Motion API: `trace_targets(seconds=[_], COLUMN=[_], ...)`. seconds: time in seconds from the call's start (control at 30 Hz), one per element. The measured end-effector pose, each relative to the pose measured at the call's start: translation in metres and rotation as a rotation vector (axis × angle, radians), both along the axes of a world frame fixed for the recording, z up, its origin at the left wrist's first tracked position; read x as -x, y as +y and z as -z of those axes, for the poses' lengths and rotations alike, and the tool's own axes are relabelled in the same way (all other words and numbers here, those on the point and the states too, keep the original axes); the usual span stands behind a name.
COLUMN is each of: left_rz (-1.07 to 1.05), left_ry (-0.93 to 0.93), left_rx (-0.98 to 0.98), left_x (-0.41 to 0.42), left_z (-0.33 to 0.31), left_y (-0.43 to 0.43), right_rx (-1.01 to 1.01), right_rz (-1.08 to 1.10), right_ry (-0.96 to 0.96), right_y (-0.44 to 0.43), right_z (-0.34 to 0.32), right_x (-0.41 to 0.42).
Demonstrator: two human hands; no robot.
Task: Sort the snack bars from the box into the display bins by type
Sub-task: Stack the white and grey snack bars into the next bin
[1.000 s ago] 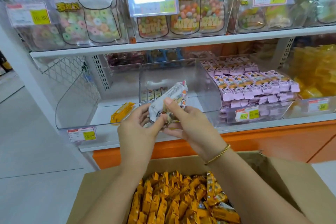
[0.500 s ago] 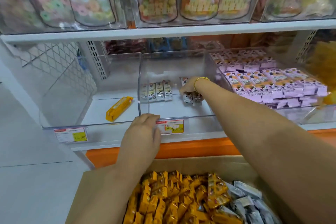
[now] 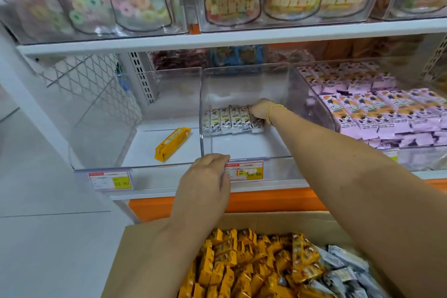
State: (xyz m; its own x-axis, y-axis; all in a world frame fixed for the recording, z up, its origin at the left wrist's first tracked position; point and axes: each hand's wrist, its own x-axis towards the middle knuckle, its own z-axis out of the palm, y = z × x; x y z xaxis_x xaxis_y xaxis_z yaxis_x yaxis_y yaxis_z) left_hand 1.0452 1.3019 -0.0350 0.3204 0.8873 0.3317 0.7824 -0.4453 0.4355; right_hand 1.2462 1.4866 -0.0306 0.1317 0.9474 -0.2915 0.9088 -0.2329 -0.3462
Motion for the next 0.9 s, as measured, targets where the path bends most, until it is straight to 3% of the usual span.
trace_targets(seconds=[0.07,0.13,0.2,0.27,0.33,0.47,0.6,0.73,0.9], left_rz=[0.002,0.010,0.026,0.061,0.081,0.123,0.191,0.153,0.128], left_ry=[0.015,0.020,-0.026,-0.071,-0.065,0.023,0.213,0.292,0.396], left_rx=[0.031,0.041,-0.003,-0.049,-0.010,0.187,0.460,0.737,0.887], left_x=[0.001,0.002,0.000,-0.006,-0.016,-0.043,-0.062,-0.067,-0.069], left_z=[-0.002,-0.003,-0.005,-0.005,0.003,0.041,0.105,0.173,0.220], left_y=[-0.002,-0.007,-0.016,-0.028,-0.040,-0.072,-0.109,-0.147,-0.176], right_rx=[-0.043,-0.151,-0.310,-0.460,-0.467,-0.243,-0.002,0.279,0.492], right_rz=[0.080,0.069,0.158,0.066,-0.070,-0.080,0.119,0.161,0.197], right_ry=[0.125,0.118,0.447,0.493,0.539,0.583,0.319,0.031,0.250], right_y=[-0.012,-0.031,-0.065,-0.119,-0.180,-0.267,-0.313,-0.351,-0.368], right_z=[-0.004,-0.016,-0.033,-0.047,-0.050,-0.009,0.098,0.207,0.288], right_x=[-0.001,-0.004,-0.009,-0.017,-0.026,-0.067,-0.122,-0.157,-0.178])
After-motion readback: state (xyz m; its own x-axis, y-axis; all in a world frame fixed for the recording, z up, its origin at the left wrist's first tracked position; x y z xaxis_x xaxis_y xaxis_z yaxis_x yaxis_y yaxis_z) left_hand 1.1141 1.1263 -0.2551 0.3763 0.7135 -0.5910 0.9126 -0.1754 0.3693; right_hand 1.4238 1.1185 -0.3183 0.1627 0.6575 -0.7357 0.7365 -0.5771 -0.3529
